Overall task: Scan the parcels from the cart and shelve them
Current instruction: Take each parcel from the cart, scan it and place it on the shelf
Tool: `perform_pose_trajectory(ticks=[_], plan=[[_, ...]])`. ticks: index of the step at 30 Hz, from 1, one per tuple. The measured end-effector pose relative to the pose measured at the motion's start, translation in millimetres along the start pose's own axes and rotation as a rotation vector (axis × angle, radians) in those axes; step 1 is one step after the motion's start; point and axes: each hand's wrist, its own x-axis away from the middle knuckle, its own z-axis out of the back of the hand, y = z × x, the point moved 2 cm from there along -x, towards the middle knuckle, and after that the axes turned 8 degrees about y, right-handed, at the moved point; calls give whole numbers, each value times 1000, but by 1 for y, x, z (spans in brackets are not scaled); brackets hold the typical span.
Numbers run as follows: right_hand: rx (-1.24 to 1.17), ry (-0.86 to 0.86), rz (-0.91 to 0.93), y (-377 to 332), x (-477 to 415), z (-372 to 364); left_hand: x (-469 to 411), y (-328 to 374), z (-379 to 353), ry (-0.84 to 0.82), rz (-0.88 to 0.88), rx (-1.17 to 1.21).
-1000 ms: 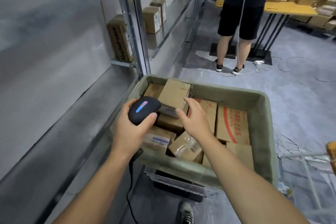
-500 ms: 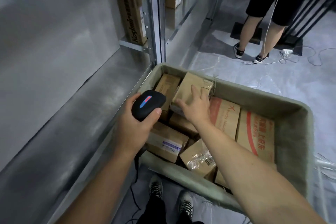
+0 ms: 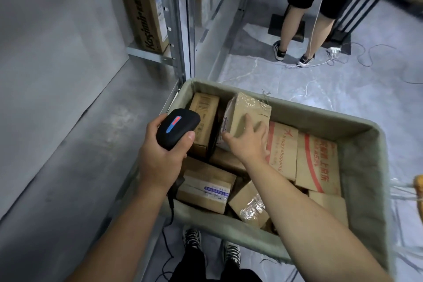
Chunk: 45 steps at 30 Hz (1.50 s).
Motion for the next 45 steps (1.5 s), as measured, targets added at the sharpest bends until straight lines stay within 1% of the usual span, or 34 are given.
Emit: perform_pose_trajectory(ticks=[3,7,9,12,16,18,20,23,26,29,31,36,43,45], plan=[[-133,-10,49,13,1,11,1,3,-7,-29,-6,11],[-450,-71,137,35,7,25,3,7,-16,-52,-3,37],[-507,-124,172,42,10,28,6,9,-19,-58,-5,39],[-566,-166,176,51,9,32,8,12,-21,-57,-8,34],[-446,-111,285,58,6,47,11,16,-23,-54,-11,43],[-387,-96,289,58,2,52,11,17,-25,-49,-9,53],[-339,-84,263,54,1,54,11,17,-26,-44,-16,59],[-186,-28,235,43,1,53,11,18,-28,-33,-20,61],[-36,31,144,31,2,49,11,19,-29,-24,-22,76],[102,33,65,22,3,43,9,19,-27,-30,-22,74],[134,28,46,19,4,37,8,19,-25,-31,-19,90],[57,16,-5,19,5,34,7,18,-23,-34,-11,86],[-323,-11,114,43,6,46,6,19,-28,-41,-13,89],[-406,-26,111,47,7,50,6,19,-30,-52,-17,88]])
